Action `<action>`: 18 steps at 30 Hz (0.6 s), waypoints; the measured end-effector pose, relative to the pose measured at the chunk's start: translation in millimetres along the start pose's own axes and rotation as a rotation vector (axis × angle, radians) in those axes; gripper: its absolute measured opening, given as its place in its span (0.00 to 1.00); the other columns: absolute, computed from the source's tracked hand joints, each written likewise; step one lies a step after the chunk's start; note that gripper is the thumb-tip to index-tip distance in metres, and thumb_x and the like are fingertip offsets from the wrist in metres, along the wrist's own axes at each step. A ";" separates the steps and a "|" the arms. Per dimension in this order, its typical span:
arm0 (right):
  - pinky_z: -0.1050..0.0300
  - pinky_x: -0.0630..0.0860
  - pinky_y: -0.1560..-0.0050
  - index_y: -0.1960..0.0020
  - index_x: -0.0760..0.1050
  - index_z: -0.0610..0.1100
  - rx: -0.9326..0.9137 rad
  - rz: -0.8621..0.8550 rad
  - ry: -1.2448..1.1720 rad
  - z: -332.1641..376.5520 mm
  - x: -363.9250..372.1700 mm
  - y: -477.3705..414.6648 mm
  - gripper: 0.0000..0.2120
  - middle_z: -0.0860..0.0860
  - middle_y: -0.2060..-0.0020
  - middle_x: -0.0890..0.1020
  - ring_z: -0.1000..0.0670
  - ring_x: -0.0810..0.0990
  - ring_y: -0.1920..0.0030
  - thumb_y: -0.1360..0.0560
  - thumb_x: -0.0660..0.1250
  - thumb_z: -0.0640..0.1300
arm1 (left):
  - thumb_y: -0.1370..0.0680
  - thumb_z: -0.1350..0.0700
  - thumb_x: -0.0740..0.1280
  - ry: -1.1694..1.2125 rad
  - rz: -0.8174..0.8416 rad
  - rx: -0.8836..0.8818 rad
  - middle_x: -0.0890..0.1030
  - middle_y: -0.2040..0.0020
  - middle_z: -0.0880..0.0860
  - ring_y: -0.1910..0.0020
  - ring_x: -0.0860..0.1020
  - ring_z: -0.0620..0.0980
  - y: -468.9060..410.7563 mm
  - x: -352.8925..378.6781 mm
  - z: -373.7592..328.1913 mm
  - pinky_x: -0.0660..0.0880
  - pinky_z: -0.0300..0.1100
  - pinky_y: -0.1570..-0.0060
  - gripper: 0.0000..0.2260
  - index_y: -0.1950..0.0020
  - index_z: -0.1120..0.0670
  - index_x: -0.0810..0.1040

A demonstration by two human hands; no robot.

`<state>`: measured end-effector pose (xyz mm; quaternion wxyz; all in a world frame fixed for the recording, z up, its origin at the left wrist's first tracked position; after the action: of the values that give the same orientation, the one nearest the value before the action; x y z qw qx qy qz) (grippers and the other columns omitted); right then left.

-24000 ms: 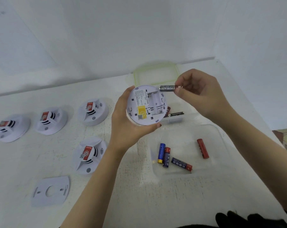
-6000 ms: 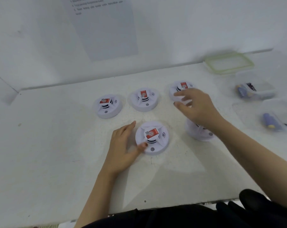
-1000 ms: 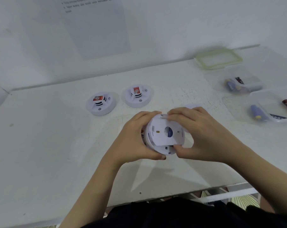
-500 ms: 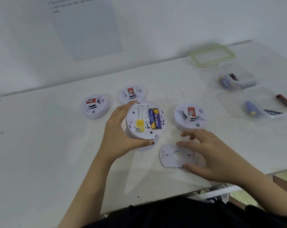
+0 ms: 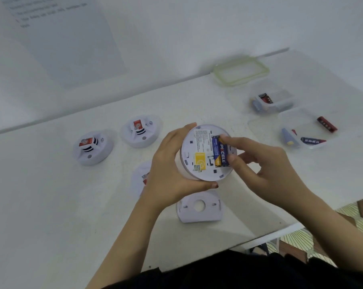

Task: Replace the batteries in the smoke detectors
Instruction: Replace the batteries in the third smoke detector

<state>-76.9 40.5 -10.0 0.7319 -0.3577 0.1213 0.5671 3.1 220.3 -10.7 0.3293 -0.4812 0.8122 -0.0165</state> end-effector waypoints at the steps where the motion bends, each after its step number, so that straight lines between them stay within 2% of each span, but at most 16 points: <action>1: 0.62 0.78 0.62 0.37 0.74 0.51 0.016 -0.006 -0.008 -3.6 -4.1 -0.2 0.18 0.55 0.53 0.83 0.60 0.82 0.58 0.25 0.59 0.52 | 0.45 0.46 0.81 0.008 -0.003 -0.019 0.73 0.36 0.39 0.36 0.70 0.36 -1.9 5.3 0.7 0.67 0.28 0.38 0.42 0.33 0.48 0.71; 3: 0.59 0.78 0.62 0.40 0.75 0.50 0.047 -0.019 -0.020 -9.6 -13.1 -0.9 0.15 0.56 0.55 0.83 0.59 0.82 0.61 0.25 0.61 0.50 | 0.46 0.51 0.83 0.025 -0.011 -0.046 0.74 0.36 0.40 0.35 0.72 0.39 -5.9 15.0 0.2 0.70 0.33 0.38 0.44 0.31 0.50 0.71; 5: 0.61 0.78 0.63 0.43 0.75 0.49 0.063 -0.030 -0.011 -14.2 -22.8 -2.7 0.12 0.60 0.57 0.81 0.60 0.82 0.62 0.26 0.62 0.47 | 0.46 0.53 0.84 0.020 -0.010 -0.038 0.75 0.36 0.40 0.36 0.73 0.40 -10.8 24.8 -3.7 0.72 0.36 0.38 0.45 0.31 0.50 0.71; 9: 0.69 0.75 0.68 0.47 0.74 0.47 0.067 -0.037 0.040 -23.4 -43.9 -9.7 0.08 0.63 0.62 0.77 0.61 0.81 0.60 0.27 0.63 0.45 | 0.45 0.53 0.84 -0.006 -0.024 0.031 0.74 0.37 0.40 0.37 0.73 0.38 -23.3 45.6 -17.2 0.69 0.30 0.40 0.43 0.33 0.50 0.71; 11: 0.69 0.75 0.65 0.48 0.74 0.46 0.066 -0.027 0.051 -29.5 -54.6 -12.5 0.08 0.66 0.64 0.76 0.60 0.80 0.60 0.27 0.66 0.45 | 0.44 0.51 0.84 -0.020 -0.036 0.058 0.74 0.36 0.41 0.37 0.73 0.38 -28.7 56.3 -22.7 0.69 0.30 0.39 0.43 0.32 0.51 0.71; 15: 0.72 0.73 0.66 0.49 0.74 0.47 0.054 -0.016 0.068 -42.7 -74.9 -17.6 0.10 0.59 0.62 0.78 0.58 0.80 0.65 0.30 0.66 0.47 | 0.42 0.46 0.81 -0.020 -0.069 0.079 0.75 0.37 0.44 0.37 0.73 0.38 -38.5 75.2 -31.3 0.70 0.31 0.39 0.41 0.32 0.54 0.71; 18: 0.74 0.69 0.69 0.49 0.71 0.49 0.053 0.021 0.062 -54.9 -88.5 -20.6 0.09 0.57 0.61 0.79 0.57 0.79 0.66 0.28 0.67 0.45 | 0.42 0.48 0.83 -0.025 -0.074 0.072 0.78 0.38 0.49 0.39 0.75 0.39 -45.4 89.8 -37.2 0.72 0.32 0.41 0.41 0.33 0.58 0.73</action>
<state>-74.4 -63.6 10.4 0.7310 -0.3542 0.1626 0.5601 -11.1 114.0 -12.6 0.3557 -0.4989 0.7885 -0.0521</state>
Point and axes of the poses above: each hand's wrist, its own y-axis away from the middle knuckle, its own x-axis out of the palm, z = x × y, the point moved 1 cm from there along -y, towards the middle knuckle
